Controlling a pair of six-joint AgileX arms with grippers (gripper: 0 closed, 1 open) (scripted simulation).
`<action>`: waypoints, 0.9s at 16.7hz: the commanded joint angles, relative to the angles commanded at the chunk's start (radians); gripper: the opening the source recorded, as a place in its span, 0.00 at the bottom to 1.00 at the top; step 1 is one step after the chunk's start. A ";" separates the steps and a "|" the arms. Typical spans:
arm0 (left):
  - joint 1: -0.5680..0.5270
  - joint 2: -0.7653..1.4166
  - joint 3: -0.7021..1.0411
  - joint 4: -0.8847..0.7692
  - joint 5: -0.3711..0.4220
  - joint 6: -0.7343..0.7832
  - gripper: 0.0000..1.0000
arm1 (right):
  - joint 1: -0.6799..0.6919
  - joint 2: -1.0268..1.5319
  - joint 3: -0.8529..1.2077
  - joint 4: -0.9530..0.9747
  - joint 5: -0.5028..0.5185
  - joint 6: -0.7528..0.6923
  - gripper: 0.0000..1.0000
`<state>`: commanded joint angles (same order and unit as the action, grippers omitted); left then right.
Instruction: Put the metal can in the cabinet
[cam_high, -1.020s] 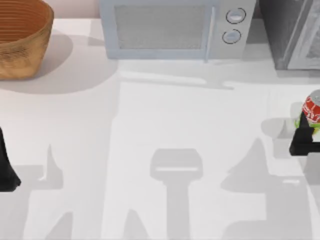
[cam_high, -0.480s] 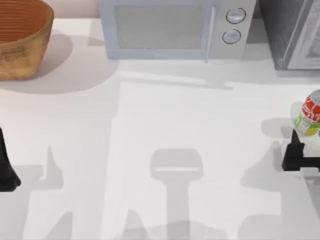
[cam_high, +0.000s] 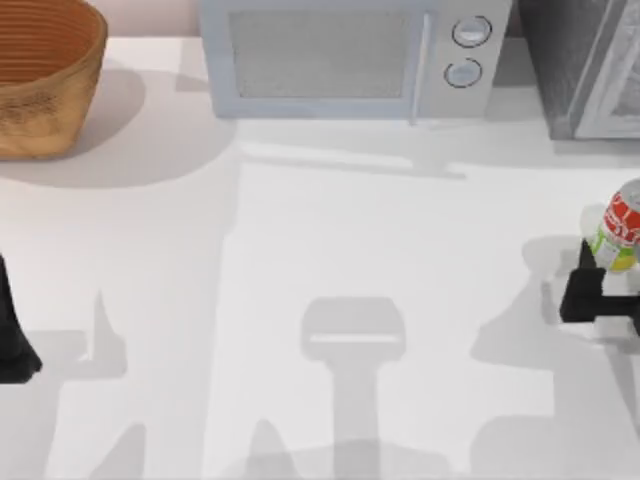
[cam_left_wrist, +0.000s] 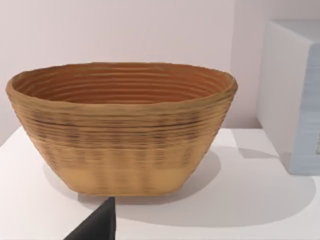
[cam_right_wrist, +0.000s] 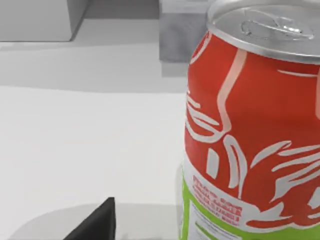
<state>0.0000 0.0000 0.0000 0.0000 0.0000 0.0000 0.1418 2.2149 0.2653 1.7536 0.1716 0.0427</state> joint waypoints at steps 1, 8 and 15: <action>0.000 0.000 0.000 0.000 0.000 0.000 1.00 | -0.002 0.001 0.011 -0.010 -0.002 -0.001 1.00; 0.000 0.000 0.000 0.000 0.000 0.000 1.00 | -0.018 0.014 0.108 -0.096 -0.018 -0.004 1.00; 0.000 0.000 0.000 0.000 0.000 0.000 1.00 | -0.030 0.023 0.180 -0.159 -0.029 -0.007 1.00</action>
<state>0.0000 0.0000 0.0000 0.0000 0.0000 0.0000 0.1117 2.2380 0.4457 1.5948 0.1424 0.0361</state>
